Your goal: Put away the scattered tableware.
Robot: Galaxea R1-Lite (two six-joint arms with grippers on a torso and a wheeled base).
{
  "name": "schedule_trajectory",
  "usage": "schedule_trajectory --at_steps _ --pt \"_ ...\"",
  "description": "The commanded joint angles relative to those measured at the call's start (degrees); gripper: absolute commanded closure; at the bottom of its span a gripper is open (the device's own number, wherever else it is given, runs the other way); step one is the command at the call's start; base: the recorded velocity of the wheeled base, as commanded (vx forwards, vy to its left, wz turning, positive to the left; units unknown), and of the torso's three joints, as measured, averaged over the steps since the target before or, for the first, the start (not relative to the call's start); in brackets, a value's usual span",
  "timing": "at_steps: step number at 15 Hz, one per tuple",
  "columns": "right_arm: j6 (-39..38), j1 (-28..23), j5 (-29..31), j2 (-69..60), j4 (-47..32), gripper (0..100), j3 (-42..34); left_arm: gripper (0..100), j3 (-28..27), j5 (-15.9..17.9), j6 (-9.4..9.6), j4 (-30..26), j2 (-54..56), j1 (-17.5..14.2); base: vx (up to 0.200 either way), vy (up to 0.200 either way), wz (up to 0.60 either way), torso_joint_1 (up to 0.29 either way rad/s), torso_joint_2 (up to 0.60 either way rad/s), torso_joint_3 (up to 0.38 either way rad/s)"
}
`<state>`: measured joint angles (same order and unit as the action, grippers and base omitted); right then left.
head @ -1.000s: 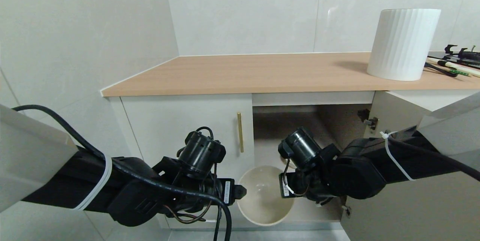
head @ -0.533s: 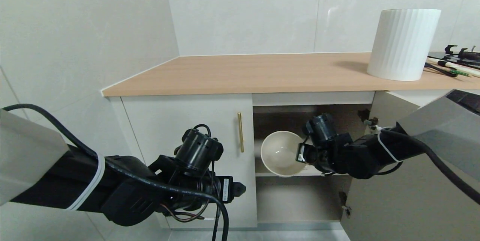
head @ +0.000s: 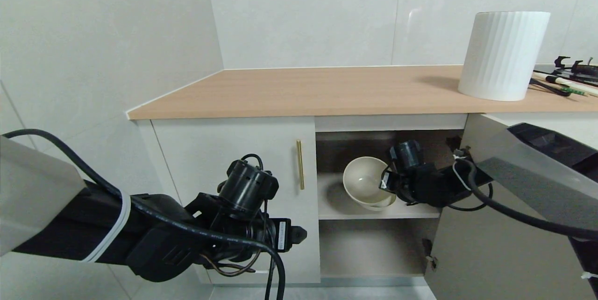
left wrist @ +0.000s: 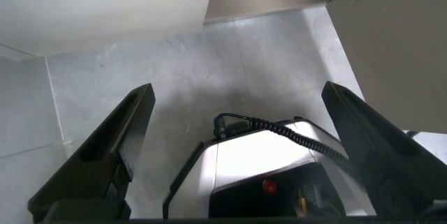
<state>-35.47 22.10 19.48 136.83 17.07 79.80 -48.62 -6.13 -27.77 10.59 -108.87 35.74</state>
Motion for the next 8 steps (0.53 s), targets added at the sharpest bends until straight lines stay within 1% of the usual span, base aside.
schedule_trajectory --at_steps 1,5,8 --pt "0.0 -1.4 0.0 4.8 -0.4 100 3.7 0 0.1 0.0 -0.88 1.4 0.0 0.0 0.0 0.0 0.0 0.0 0.0 0.0" --pt "-0.2 -3.3 0.1 8.9 -5.1 100 10.6 0 0.1 -0.1 -1.06 1.7 0.0 0.0 0.0 0.0 0.0 0.0 0.0 0.0" --pt "-0.2 -3.5 0.1 10.1 -5.2 100 11.9 0 0.1 -0.1 -1.06 1.7 0.0 0.0 0.0 0.0 0.0 0.0 0.0 0.0"
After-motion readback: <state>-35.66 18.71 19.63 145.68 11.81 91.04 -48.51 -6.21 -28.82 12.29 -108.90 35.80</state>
